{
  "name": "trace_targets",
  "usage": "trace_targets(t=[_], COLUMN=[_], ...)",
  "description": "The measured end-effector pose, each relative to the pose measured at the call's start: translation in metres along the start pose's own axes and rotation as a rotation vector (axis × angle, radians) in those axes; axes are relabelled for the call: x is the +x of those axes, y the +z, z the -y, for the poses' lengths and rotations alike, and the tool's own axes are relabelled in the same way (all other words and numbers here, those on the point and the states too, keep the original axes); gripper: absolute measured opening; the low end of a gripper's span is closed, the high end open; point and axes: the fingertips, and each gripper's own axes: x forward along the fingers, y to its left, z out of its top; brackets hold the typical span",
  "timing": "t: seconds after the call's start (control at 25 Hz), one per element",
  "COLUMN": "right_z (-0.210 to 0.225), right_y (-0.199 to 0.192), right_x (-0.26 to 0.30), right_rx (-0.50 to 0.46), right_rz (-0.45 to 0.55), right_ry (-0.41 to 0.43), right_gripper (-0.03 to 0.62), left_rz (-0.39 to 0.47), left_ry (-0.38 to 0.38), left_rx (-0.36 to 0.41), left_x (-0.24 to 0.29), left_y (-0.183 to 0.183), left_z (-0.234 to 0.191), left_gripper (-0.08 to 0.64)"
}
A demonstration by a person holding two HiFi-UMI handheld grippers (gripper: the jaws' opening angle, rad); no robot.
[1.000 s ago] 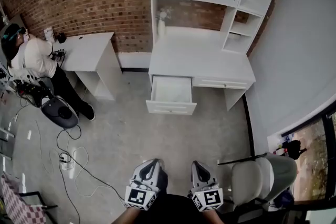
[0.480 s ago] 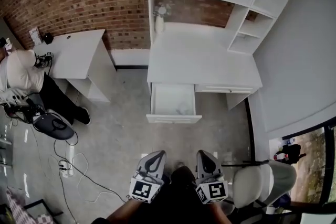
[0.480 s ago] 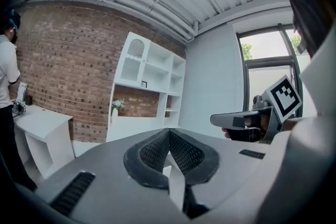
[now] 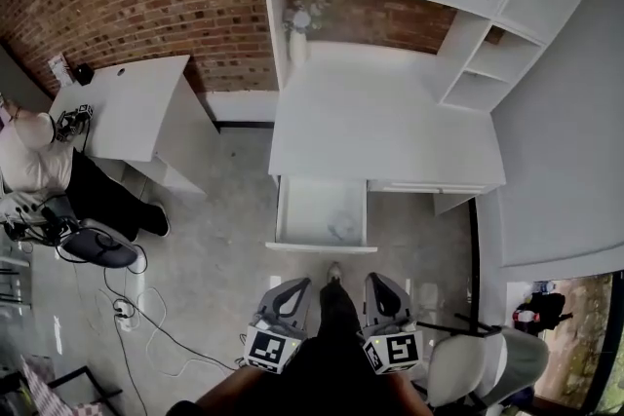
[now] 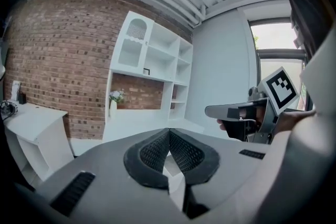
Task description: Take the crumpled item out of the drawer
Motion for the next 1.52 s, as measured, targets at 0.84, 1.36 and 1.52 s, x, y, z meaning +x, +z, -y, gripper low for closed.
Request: trace_targets(t=[0.84, 1.36, 1.52], right_z=[0.159, 0.179, 0.182], right_y=[-0.020, -0.060, -0.076], right_x=[0.156, 0.204, 0.216], right_rx=[0.057, 0.086, 0.095], right_rz=[-0.143, -0.225, -0.248], right_ry=[0.051, 0.086, 0.097], right_gripper=[0.011, 0.012, 0.011], left_rz=[-0.493, -0.872, -0.993], left_ry=[-0.042, -0.163, -0.185], left_rx=[0.016, -0.042, -0.085], left_x=[0.288, 0.347, 0.352], left_y=[-0.160, -0.330, -0.377], left_z=[-0.073, -0.084, -0.088], left_gripper=[0.026, 0.153, 0.177])
